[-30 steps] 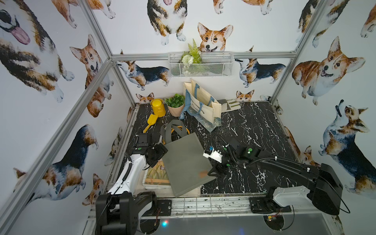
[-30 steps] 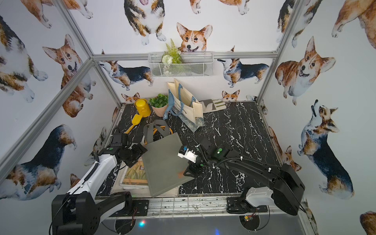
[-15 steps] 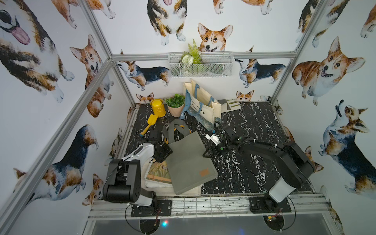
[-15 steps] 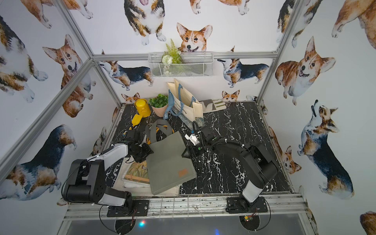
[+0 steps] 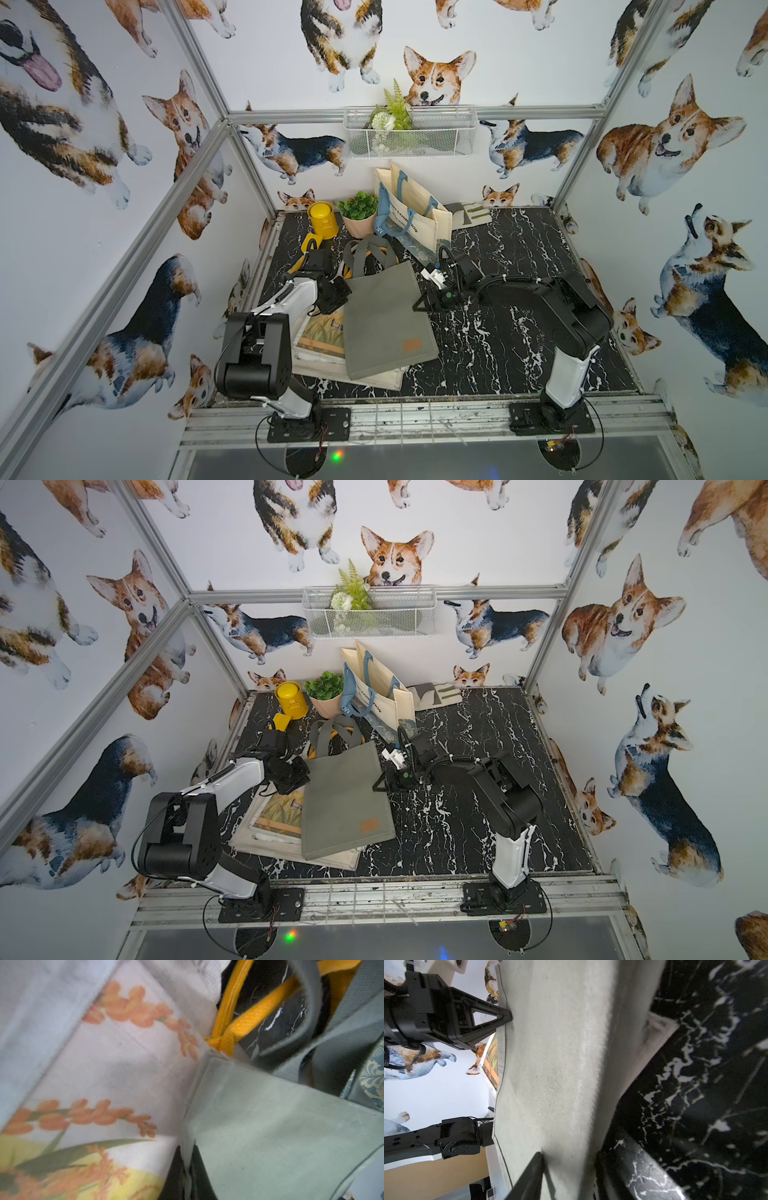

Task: Put away the canvas bag
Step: Adjust the canvas bag at the center of the board.

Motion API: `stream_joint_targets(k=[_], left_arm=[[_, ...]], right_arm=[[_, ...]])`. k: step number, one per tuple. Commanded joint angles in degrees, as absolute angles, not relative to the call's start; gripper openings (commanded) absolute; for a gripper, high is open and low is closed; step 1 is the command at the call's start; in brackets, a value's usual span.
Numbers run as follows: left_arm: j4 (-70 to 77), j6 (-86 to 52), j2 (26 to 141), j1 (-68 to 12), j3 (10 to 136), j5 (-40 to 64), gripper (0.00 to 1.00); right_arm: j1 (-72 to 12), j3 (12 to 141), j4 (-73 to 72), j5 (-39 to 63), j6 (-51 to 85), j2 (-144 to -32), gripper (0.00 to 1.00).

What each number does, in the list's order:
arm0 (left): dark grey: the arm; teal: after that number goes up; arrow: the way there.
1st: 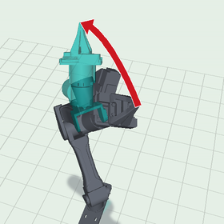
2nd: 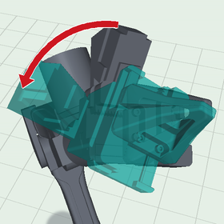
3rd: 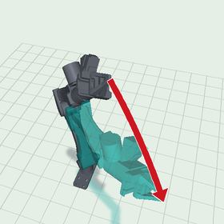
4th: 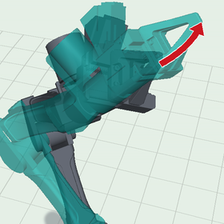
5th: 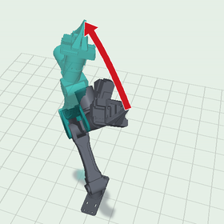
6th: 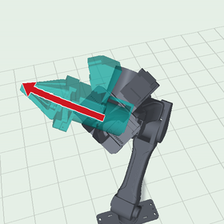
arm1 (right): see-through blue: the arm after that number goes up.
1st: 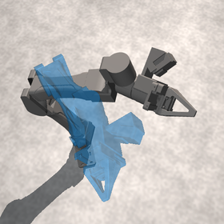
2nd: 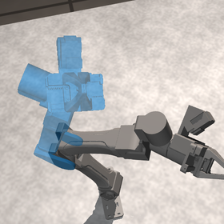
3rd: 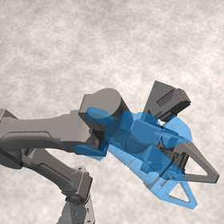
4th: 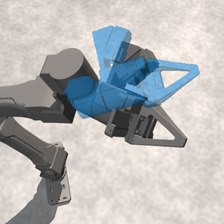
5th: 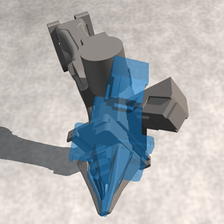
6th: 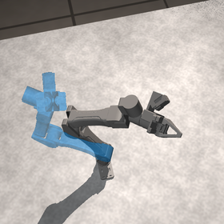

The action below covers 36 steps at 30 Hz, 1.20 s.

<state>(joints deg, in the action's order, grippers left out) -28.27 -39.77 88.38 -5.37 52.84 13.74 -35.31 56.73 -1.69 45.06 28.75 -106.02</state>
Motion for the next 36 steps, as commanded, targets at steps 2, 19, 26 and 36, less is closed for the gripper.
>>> stream_joint_targets(k=[2,19,26,36], left_arm=[[-35.02,-36.34,82.01,-6.15,55.84,14.46,0.00],[-47.69,-21.90,84.17,-4.21,71.86,8.99,0.00],[-46.45,-17.76,91.08,-3.07,73.87,5.60,0.00],[-40.39,-17.99,86.07,-2.99,68.35,0.26,0.47]], right_arm=[[-35.44,55.47,-5.89,50.49,31.41,-104.78,0.07],[-42.18,64.58,16.03,52.23,25.10,-101.49,0.04],[-43.25,67.20,14.53,50.00,27.71,-109.27,0.18],[-42.28,68.12,22.89,42.70,20.29,-102.32,0.50]])
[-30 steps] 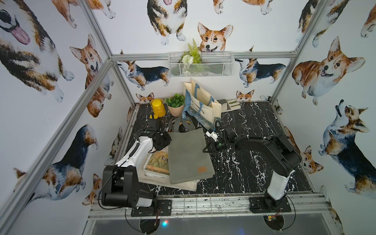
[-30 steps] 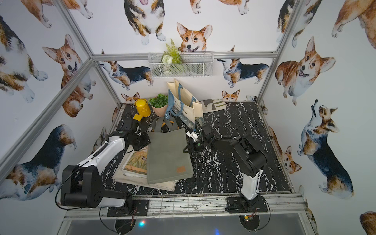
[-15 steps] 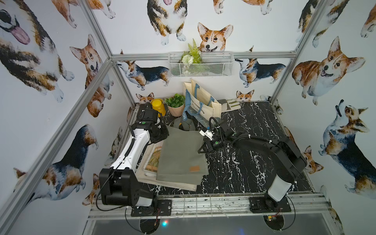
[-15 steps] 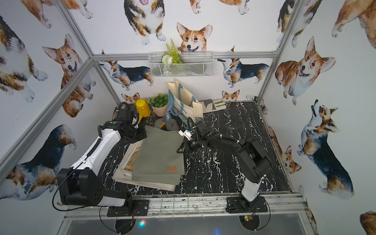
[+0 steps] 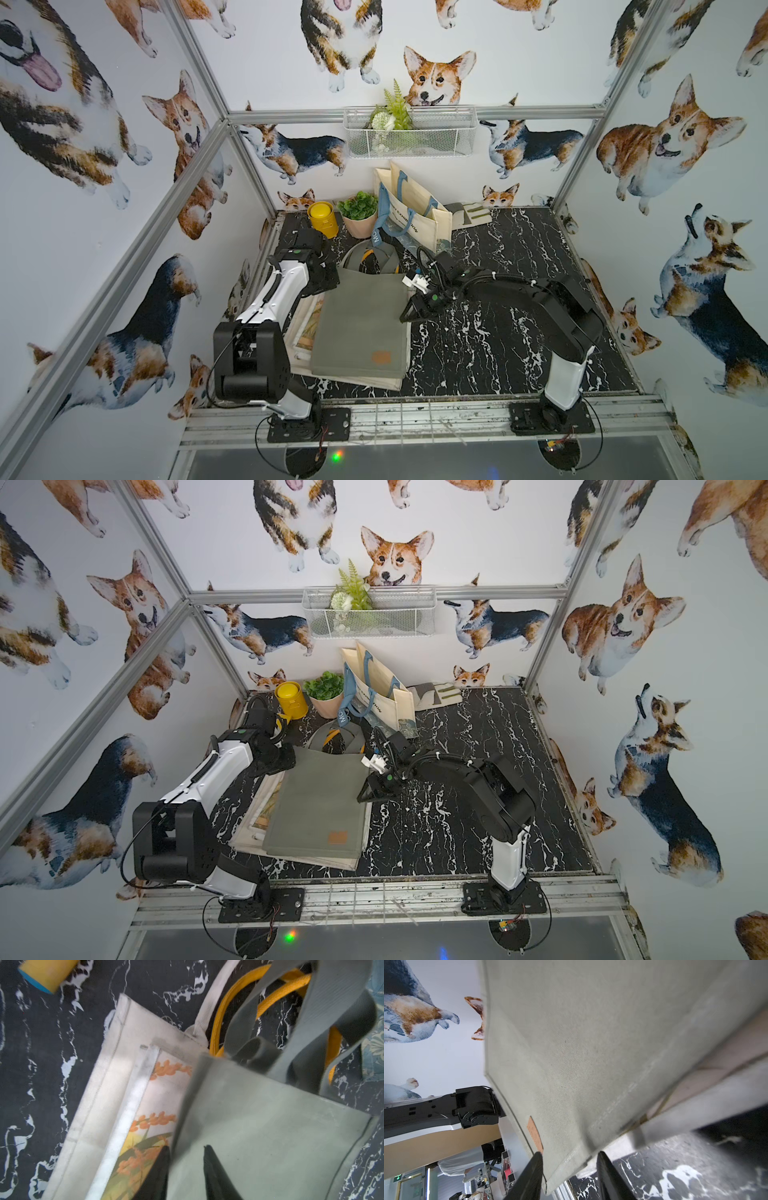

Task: Put away the canvas bag
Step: Adjust the canvas bag at the center of the board, then pick up the canvas bag from the center of the board.

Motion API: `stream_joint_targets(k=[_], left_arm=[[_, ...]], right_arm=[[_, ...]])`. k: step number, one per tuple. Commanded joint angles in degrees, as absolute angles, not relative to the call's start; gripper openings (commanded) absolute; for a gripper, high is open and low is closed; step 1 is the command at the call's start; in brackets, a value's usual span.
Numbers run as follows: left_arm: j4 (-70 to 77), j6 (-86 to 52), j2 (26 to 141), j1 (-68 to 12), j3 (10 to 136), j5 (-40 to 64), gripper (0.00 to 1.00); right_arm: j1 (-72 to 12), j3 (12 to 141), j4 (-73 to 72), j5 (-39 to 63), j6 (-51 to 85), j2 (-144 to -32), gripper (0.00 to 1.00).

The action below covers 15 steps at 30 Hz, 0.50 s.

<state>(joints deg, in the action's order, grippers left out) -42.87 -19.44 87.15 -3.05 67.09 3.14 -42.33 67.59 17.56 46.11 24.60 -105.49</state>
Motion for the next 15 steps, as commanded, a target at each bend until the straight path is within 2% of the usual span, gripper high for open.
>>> stream_joint_targets(k=[1,4,10,15], left_arm=[[-41.04,-17.93,85.76,-3.03,69.01,0.39,0.51],[-42.19,-18.10,82.98,-4.42,69.89,-0.40,0.56],[-39.38,-19.62,75.98,-14.01,64.40,1.03,0.58],[-33.60,-19.32,78.10,-25.52,59.59,5.52,0.59]], right_arm=[[-42.08,67.97,24.26,41.02,19.09,-100.79,0.51],[-40.88,66.73,25.72,37.43,16.86,-96.74,0.54],[-34.08,61.66,23.20,27.59,10.68,-84.99,0.64],[-30.99,60.98,19.07,19.63,2.69,-81.49,0.85]])
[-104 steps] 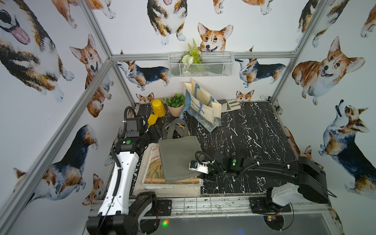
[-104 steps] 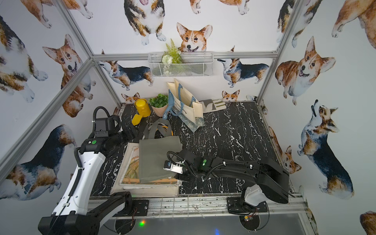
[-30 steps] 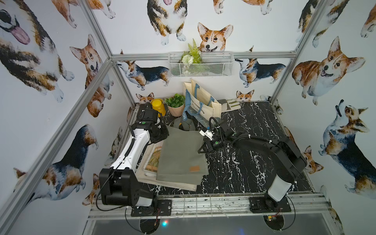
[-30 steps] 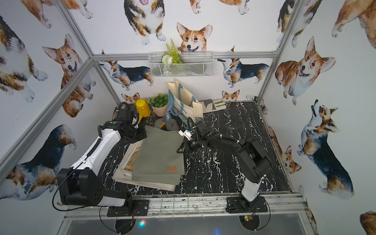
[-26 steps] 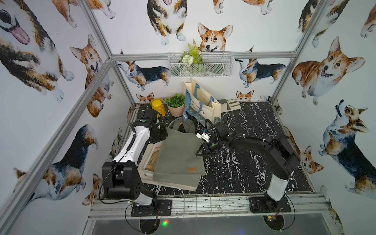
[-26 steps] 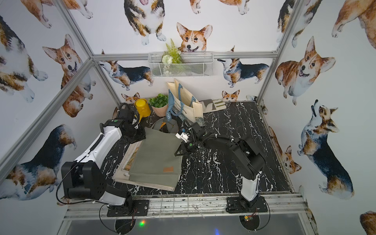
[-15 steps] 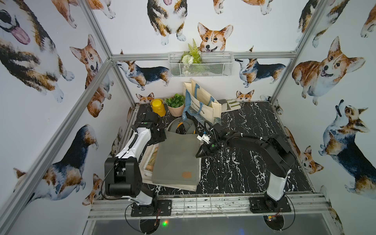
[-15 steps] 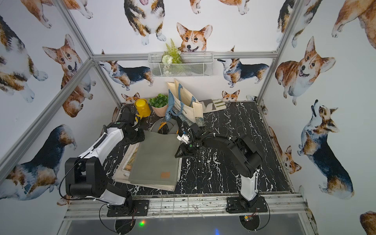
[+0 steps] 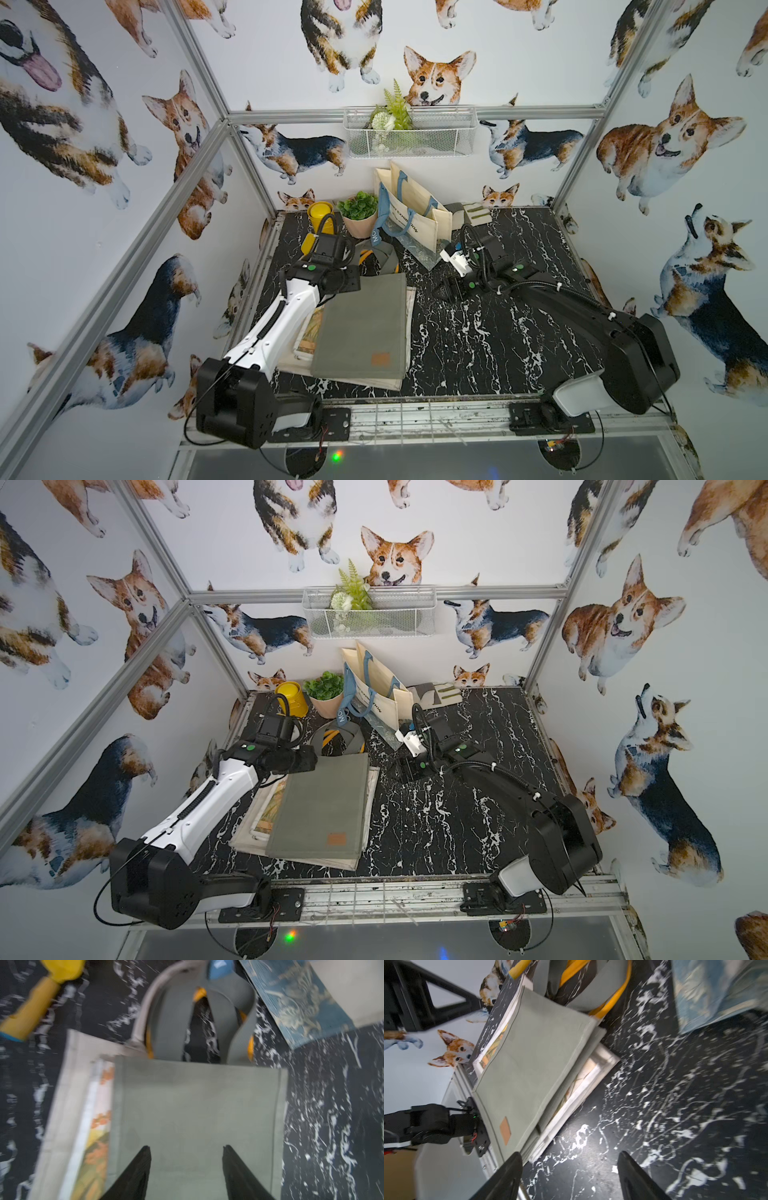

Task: Put away the canvas bag
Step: Pick up the canvas bag from the center of the board.

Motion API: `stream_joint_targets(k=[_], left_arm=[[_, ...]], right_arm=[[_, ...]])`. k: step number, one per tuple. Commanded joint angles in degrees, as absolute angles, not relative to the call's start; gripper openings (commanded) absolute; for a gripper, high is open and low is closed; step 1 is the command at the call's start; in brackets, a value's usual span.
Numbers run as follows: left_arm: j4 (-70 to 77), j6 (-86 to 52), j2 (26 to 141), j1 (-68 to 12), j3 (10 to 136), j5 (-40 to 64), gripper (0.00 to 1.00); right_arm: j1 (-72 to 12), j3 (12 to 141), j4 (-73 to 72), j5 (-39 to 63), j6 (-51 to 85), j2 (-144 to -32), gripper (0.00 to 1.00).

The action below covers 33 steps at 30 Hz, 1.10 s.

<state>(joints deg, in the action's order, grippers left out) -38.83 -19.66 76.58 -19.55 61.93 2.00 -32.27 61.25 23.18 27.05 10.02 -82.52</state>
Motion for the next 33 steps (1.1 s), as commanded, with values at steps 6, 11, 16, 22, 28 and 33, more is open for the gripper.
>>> stream_joint_targets(k=[6,11,16,22,28,33], left_arm=[[-30.34,-19.71,89.08,-31.70,59.37,9.07,0.60],[-32.78,-18.33,98.60,-31.82,60.79,10.96,0.60],[-32.65,-15.76,94.60,-31.82,61.68,11.57,0.60],[-24.70,-10.87,79.66,-31.82,59.83,10.99,0.63],[-12.64,-3.73,65.32,-31.73,52.81,5.05,0.71],[-7.81,0.42,58.53,-30.99,50.03,2.02,0.74]], right_arm=[[-26.01,61.43,10.13,16.85,2.47,-82.74,1.00],[-25.74,58.71,-2.42,13.93,-1.53,-85.23,1.00],[-25.71,62.78,-3.45,13.44,-4.07,-91.95,1.00],[-25.07,65.79,-10.91,13.15,-4.51,-99.54,1.00],[-25.05,70.71,-14.66,12.57,-6.12,-106.37,1.00],[-24.96,71.11,-23.36,12.65,-7.81,-110.78,1.00]])
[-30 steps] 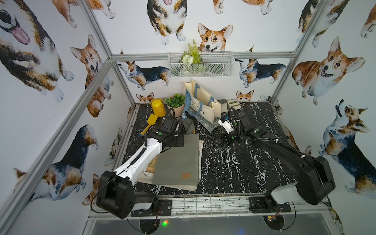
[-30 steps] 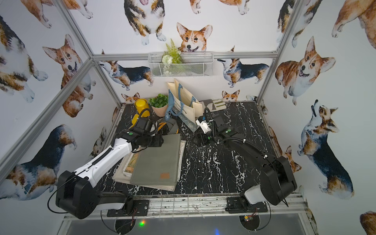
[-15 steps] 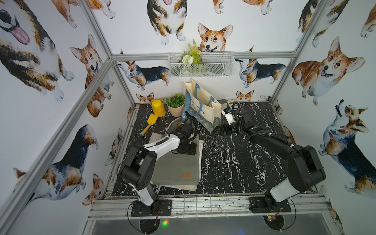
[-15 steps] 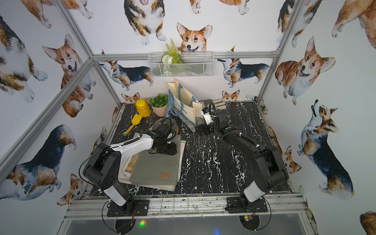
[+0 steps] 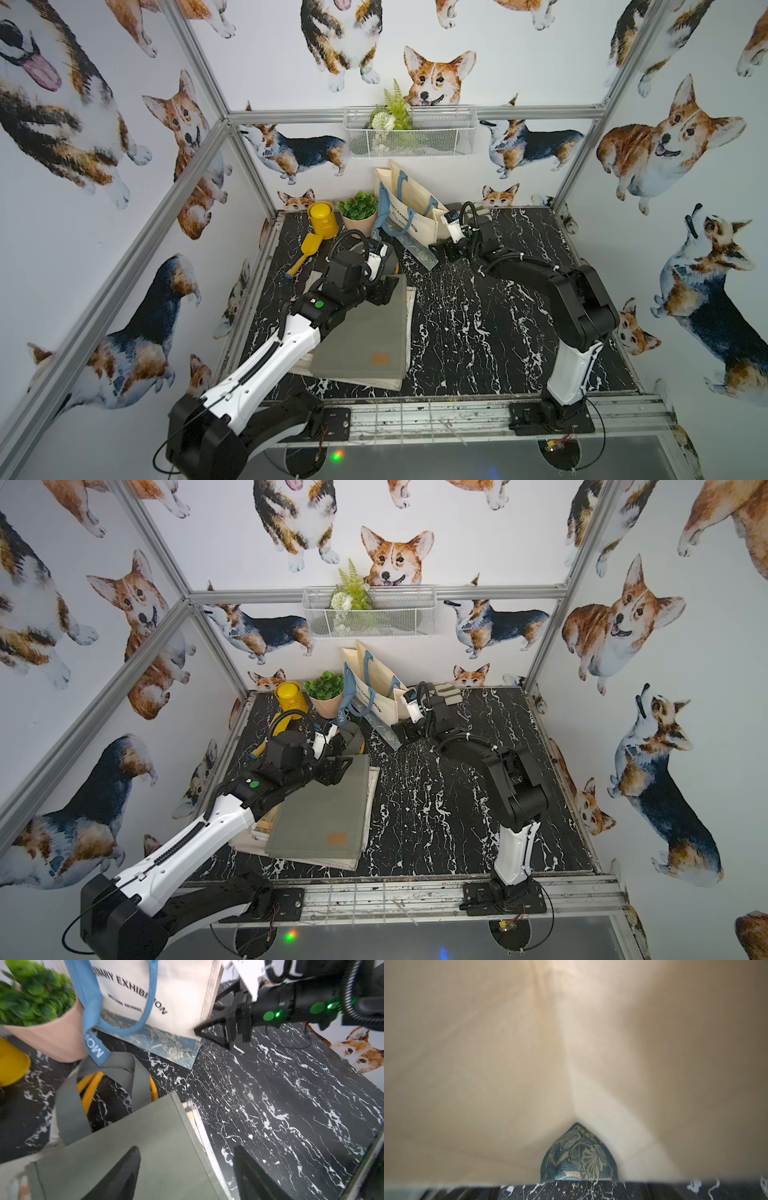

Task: Put away the canvas bag
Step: Pick up the canvas bag from the center of the board.

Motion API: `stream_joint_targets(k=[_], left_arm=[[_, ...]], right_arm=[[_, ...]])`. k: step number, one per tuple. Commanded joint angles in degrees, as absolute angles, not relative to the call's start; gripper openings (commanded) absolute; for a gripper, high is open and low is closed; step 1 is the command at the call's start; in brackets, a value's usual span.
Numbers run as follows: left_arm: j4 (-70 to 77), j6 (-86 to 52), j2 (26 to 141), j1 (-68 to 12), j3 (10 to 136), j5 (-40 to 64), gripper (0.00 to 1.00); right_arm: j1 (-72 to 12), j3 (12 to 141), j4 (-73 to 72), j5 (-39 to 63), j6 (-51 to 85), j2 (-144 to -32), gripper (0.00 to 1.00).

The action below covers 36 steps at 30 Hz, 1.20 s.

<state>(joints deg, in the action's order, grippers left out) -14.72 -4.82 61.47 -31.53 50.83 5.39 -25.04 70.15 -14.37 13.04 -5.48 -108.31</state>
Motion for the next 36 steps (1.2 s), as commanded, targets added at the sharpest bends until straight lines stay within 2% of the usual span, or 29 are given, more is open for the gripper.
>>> stream_joint_targets(k=[1,4,6,8,9,15,23,25,32,36], left_arm=[[-7.66,1.18,57.59,-30.86,49.86,2.10,0.74],[-6.91,3.37,55.22,-30.51,49.39,1.80,0.75],[-6.22,4.01,54.35,-30.24,49.39,1.25,0.75],[-5.45,4.75,53.89,-30.03,47.13,1.32,0.75],[-4.92,5.44,53.88,-30.00,46.94,1.55,0.75],[-3.56,8.40,55.76,-29.97,48.24,3.61,0.75],[-3.59,11.88,58.77,-29.99,53.78,8.28,0.75],[-3.91,14.97,59.48,-30.11,55.39,10.95,0.75],[-8.75,27.90,64.19,-32.57,64.90,15.47,0.76],[-11.51,33.84,67.77,-34.70,71.35,16.47,0.77]], right_arm=[[-24.96,71.34,-24.54,13.96,-7.91,-111.58,0.98],[-24.97,69.35,-30.34,17.21,-7.20,-112.18,0.90],[-24.96,67.06,-35.51,17.82,-6.15,-112.19,0.79],[-24.96,65.48,-39.21,18.13,-5.09,-112.15,0.56],[-25.02,64.90,-40.30,17.67,-4.52,-111.99,0.40],[-25.04,63.01,-41.22,15.85,-7.07,-109.44,0.00],[-25.03,57.68,-36.70,14.58,-13.57,-98.94,0.00],[-24.80,56.70,-30.45,15.76,-15.67,-94.03,0.00],[-23.34,60.05,5.44,20.70,-20.95,-76.35,0.00],[-22.16,60.61,16.16,21.37,-21.99,-67.99,0.00]])
